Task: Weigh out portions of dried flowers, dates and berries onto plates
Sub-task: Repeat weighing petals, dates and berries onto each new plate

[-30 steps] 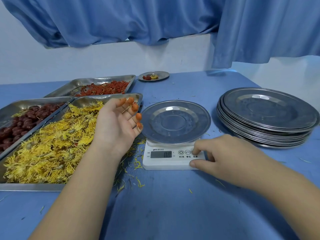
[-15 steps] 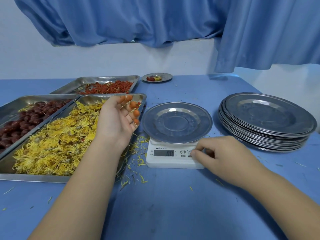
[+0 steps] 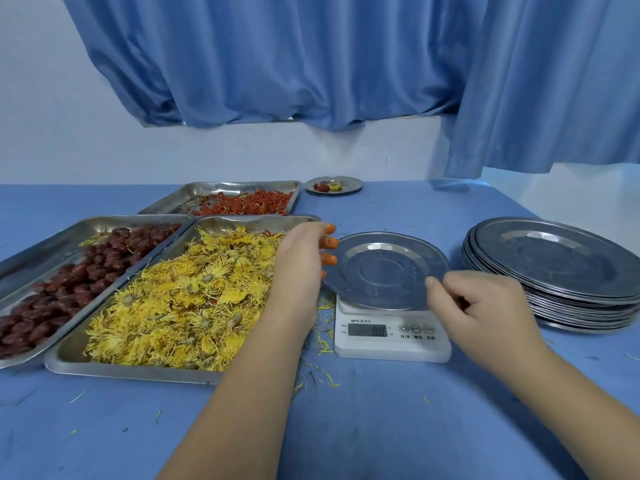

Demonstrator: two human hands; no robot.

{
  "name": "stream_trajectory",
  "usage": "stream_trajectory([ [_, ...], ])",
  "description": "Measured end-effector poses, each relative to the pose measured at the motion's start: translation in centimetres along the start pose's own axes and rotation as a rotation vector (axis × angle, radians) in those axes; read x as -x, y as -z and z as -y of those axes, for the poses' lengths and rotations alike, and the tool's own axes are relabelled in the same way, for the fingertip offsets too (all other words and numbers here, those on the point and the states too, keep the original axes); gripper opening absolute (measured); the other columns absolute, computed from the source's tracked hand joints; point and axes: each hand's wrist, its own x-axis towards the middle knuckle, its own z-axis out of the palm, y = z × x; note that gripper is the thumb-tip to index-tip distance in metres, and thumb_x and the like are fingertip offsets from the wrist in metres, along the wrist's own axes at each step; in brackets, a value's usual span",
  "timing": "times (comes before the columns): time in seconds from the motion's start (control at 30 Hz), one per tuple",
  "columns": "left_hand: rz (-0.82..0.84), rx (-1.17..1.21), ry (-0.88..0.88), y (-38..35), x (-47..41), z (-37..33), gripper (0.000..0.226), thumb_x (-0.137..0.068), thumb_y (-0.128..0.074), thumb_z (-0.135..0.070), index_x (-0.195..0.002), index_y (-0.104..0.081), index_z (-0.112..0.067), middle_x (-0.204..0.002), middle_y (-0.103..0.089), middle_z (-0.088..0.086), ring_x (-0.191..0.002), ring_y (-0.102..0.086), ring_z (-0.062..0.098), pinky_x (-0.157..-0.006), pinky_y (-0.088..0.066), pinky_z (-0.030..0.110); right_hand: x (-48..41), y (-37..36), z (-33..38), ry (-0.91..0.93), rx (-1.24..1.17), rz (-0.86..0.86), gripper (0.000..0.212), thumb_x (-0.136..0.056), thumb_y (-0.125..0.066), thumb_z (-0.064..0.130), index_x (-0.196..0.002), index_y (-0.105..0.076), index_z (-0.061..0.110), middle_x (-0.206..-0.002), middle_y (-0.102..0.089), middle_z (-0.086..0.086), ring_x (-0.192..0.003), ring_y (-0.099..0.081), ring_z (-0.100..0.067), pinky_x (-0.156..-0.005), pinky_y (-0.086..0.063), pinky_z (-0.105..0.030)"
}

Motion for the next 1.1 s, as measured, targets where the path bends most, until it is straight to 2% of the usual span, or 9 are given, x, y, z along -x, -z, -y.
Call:
stream_trajectory([
  [0.07,0.035,-0.117,-0.133,-0.4,0.6,0.7,0.015,-0.093,-0.054,-0.021,-0.084,-0.066,-0.020,-0.074,-0.062,-0.006,-0.058,-0.051,0.007,-0.049,-0.041,0.018,-0.8,-0.5,0.6,-0.061,-0.058,-0.079,0.052,-0.087,-0.057,0.021,-0.052,-0.020,0.022,-0.046,-0.018,0.005,-0.045,-0.021,-0.013,-0.045,-0.023,-0.026],
  [0.23,0.112,-0.489,-0.500,-0.7,1.4,2.0,0.008,-0.091,-0.055,-0.027,-0.089,-0.062,-0.032,-0.088,-0.062,-0.015,-0.078,-0.055,-0.008,-0.060,-0.041,0.007,-0.1,-1.9,0.2,-0.035,0.079,0.063,0.055,-0.082,-0.066,0.014,-0.049,-0.023,0.019,-0.041,-0.020,0.006,-0.042,-0.033,-0.024,-0.045,-0.037,-0.036],
  [0.37,0.148,-0.783,-0.725,-0.4,1.3,2.3,0.012,-0.091,-0.054,-0.032,-0.101,-0.060,-0.032,-0.098,-0.054,-0.016,-0.086,-0.049,-0.008,-0.072,-0.038,0.011,1.0,-1.2,-1.2,-0.080,0.064,0.079,0.053,-0.082,-0.065,0.017,-0.046,-0.025,0.019,-0.039,-0.024,0.003,-0.040,-0.028,-0.012,-0.045,-0.034,-0.033],
  [0.5,0.148,-0.819,-0.709,1.1,0.0,0.9,0.019,-0.089,-0.052,-0.035,-0.105,-0.061,-0.031,-0.103,-0.056,-0.013,-0.087,-0.052,0.000,-0.079,-0.046,0.024,0.8,-0.8,-1.7,-0.091,0.027,0.084,0.057,-0.082,-0.065,0.018,-0.048,-0.020,0.024,-0.040,-0.021,0.004,-0.046,-0.032,-0.015,-0.049,-0.030,-0.031],
  [0.7,0.022,-1.231,-0.680,7.3,-5.6,-4.5,0.018,-0.091,-0.053,-0.032,-0.106,-0.062,-0.027,-0.104,-0.061,-0.009,-0.086,-0.057,0.005,-0.077,-0.049,0.030,0.7,-1.4,-1.3,-0.029,0.050,0.108,0.052,-0.081,-0.063,0.025,-0.049,-0.022,0.020,-0.040,-0.021,0.005,-0.041,-0.027,-0.012,-0.046,-0.032,-0.034],
  [0.8,0.029,-1.474,-0.504,11.2,-8.7,-6.2,0.022,-0.094,-0.052,-0.029,-0.114,-0.061,-0.025,-0.118,-0.061,0.000,-0.093,-0.059,0.013,-0.085,-0.051,0.036,0.5,-1.6,-1.3,-0.029,0.031,0.119,0.052,-0.085,-0.063,0.028,-0.050,-0.028,0.015,-0.041,-0.025,0.004,-0.042,-0.030,-0.014,-0.047,-0.035,-0.036],
  [0.93,0.183,-1.713,-0.208,14.1,-11.2,-5.9,0.038,-0.092,-0.055,-0.022,-0.129,-0.057,-0.027,-0.139,-0.054,0.002,-0.121,-0.053,0.021,-0.101,-0.042,0.037,0.4,-1.7,-1.2,0.014,0.013,0.140,0.052,-0.086,-0.059,0.031,-0.051,-0.022,0.018,-0.043,-0.022,0.005,-0.043,-0.025,-0.010,-0.049,-0.032,-0.033],
  [1.0,0.179,-1.686,-0.173,14.6,-11.8,-5.4,0.041,-0.088,-0.061,-0.017,-0.127,-0.060,-0.029,-0.138,-0.055,0.000,-0.118,-0.055,0.018,-0.093,-0.043,0.032,0.4,-1.7,-1.4,0.012,0.008,0.150,0.055,-0.086,-0.064,0.027,-0.051,-0.022,0.019,-0.043,-0.022,0.005,-0.043,-0.025,-0.010,-0.049,-0.031,-0.033],
  [1.1,0.101,-1.525,-0.226,15.1,-12.3,-4.8,0.035,-0.084,-0.065,-0.009,-0.113,-0.066,-0.030,-0.121,-0.062,-0.001,-0.085,-0.067,0.011,-0.066,-0.049,0.022,0.4,-1.6,-1.6,-0.016,0.001,0.165,0.050,-0.084,-0.066,0.023,-0.050,-0.030,0.013,-0.043,-0.026,0.000,-0.043,-0.025,-0.011,-0.048,-0.032,-0.033],
])
